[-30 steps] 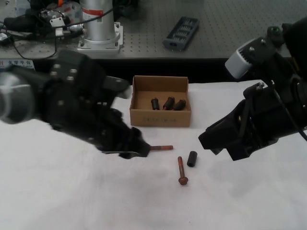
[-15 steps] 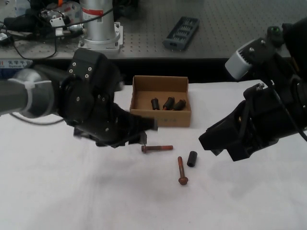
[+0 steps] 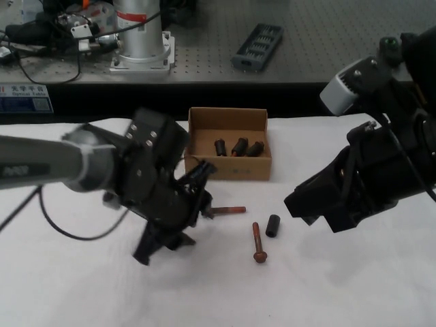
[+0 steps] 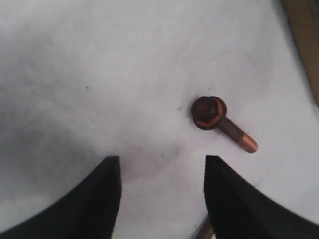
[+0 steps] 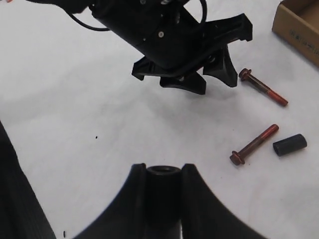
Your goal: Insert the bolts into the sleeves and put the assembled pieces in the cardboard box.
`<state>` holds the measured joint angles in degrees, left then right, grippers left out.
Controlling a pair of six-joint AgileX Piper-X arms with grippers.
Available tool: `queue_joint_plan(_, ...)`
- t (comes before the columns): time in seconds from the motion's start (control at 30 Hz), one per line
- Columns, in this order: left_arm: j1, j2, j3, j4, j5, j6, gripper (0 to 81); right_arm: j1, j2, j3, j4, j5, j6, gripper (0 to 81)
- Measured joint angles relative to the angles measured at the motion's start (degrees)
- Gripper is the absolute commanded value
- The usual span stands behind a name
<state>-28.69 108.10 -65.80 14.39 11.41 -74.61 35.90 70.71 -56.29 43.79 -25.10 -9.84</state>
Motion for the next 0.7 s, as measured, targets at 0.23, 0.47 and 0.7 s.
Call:
queue_joint_plan(0.23,-2.5,2.5,-0.4,-7.0,-0.9,-9.5,32.9,0.0,0.0,0.0,2.0,0.0,0.0,2.8)
queue_joint_plan(0.47,-3.5,3.3,-0.4,-10.2,-4.9,-12.0,33.0,0.0,0.0,0.0,3.5,0.0,0.0,2.8)
queue_joint_plan(0.7,-3.5,3.3,-0.4,-12.5,-9.7,-12.1,33.0,0.0,0.0,0.0,3.5,-0.4,0.0,2.8)
